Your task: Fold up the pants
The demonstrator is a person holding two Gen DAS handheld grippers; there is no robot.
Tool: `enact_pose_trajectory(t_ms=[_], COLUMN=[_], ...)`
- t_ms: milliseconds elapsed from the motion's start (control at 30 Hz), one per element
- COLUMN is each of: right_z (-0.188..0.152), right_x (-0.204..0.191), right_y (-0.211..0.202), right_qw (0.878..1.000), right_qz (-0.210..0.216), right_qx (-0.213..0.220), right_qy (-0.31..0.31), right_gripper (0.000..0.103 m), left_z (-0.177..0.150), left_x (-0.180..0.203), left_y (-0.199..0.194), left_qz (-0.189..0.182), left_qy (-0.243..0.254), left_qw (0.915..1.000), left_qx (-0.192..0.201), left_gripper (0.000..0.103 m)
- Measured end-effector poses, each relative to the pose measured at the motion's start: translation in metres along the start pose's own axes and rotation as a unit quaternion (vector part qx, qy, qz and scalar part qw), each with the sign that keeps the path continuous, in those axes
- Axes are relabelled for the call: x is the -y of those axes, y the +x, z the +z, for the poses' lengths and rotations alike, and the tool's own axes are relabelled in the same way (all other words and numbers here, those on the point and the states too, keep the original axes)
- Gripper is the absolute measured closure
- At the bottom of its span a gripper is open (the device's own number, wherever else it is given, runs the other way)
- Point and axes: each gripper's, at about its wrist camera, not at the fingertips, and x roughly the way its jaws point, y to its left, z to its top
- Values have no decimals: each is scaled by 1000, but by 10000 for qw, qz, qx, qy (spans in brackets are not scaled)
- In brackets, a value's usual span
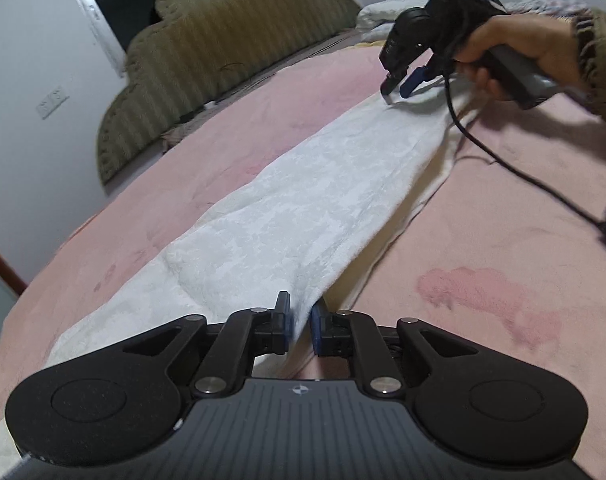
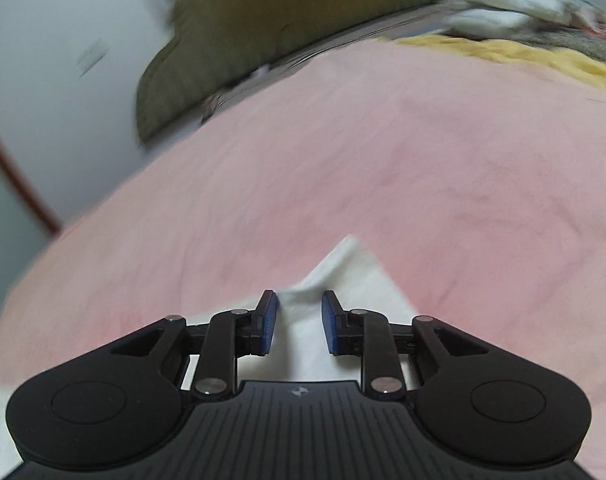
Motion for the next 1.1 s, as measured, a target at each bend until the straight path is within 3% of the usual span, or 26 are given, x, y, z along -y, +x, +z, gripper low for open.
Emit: enact_pose_trajectory(t_ms=[100,133,233,300,367,467,533,600,633,667,767,900,1033,1100], right_z=[-13,-20,-43,-57,-69,-68,-60,-52,-50,-51,-61,-86,-84,-77], right_x=[-22,-27,-36,-40,-41,-29,-12,11,19,26,33,33,20,19], right_y=[-36,-44,-57,-55,-51,-75,-100,-118,-124,-128,-123,-98,-85,-76], right_qw=[9963,9950,9904,9869,9864,9971,9989,9961,9944,9931,9898,9712,9744,9801], right_qz=[119,327,834,938,736,288,355,530,591,640,883,1528,1642,1493], right_qx=[236,136,-318,-614,-663,-129,299,417,380,246,-407,-1144,-935,-717], right_qy=[-812,-932,-1054,-1162,-1314,-686,-43,572,791,947,1043,1425,1218,1090], right_gripper=[77,77,77,77,77,76,74,60,43,36,36,36,36,38], left_z=[6,9,16,17,17,11,7,7,8,8,8,4,1,-1], left_x=[-22,-30,-52,-59,-56,-46,-40,-34,-31,-30,-31,-36,-41,-44], left_y=[-12,-15,-14,-4,7,24,21,16,17,18,26,30,31,33], left_qz=[-424,-500,-627,-482,-201,-16,164,386,527,623,580,568,723,719], left_qy=[-445,-620,-1181,-1355,-1300,-1062,-888,-682,-614,-600,-822,-1051,-1213,-1317], left_qw=[9980,9965,9904,9893,9913,9937,9956,9969,9967,9962,9949,9928,9900,9887], left_qx=[169,262,362,229,3,-360,-244,-31,43,73,-13,-30,33,12], left_gripper=[63,57,55,56,56,56,56,55,52,51,50,47,31,29])
